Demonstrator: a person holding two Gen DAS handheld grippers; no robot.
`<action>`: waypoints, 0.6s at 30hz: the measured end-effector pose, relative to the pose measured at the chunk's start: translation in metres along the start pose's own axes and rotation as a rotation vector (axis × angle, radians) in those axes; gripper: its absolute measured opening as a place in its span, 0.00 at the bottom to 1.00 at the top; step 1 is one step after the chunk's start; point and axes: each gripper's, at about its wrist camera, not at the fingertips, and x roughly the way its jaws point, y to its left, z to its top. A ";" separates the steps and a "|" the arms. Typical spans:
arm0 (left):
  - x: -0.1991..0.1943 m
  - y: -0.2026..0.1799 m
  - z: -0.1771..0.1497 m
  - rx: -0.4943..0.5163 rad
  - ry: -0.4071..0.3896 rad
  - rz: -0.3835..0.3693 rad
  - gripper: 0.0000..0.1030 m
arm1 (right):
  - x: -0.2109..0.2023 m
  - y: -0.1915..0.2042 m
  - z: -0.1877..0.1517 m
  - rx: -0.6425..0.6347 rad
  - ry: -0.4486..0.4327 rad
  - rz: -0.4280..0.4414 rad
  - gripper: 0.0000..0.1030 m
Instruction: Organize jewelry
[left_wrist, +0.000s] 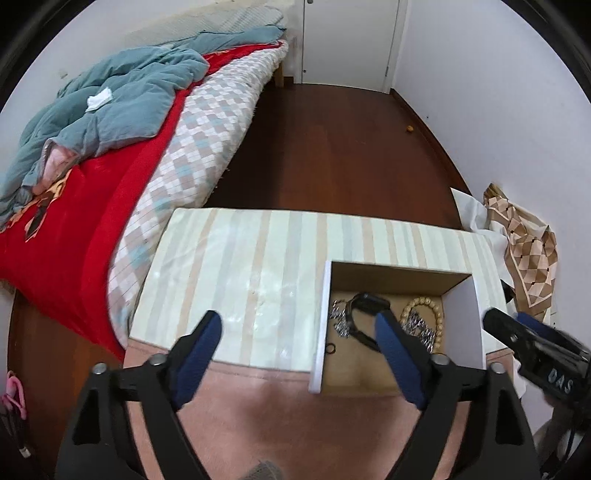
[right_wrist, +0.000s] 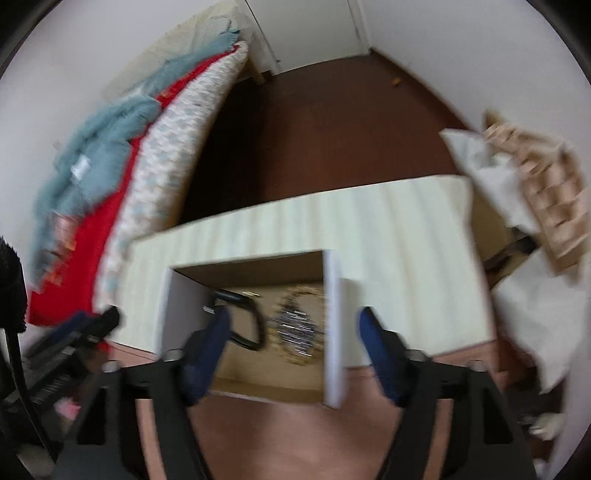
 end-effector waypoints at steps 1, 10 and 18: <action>-0.001 0.000 -0.005 0.002 0.003 0.011 0.89 | -0.004 0.001 -0.004 -0.017 -0.008 -0.034 0.92; -0.021 -0.007 -0.045 0.042 0.029 0.056 0.93 | -0.036 0.009 -0.047 -0.095 -0.016 -0.206 1.00; -0.079 -0.007 -0.065 0.046 -0.022 0.055 0.93 | -0.096 0.017 -0.075 -0.101 -0.077 -0.209 1.00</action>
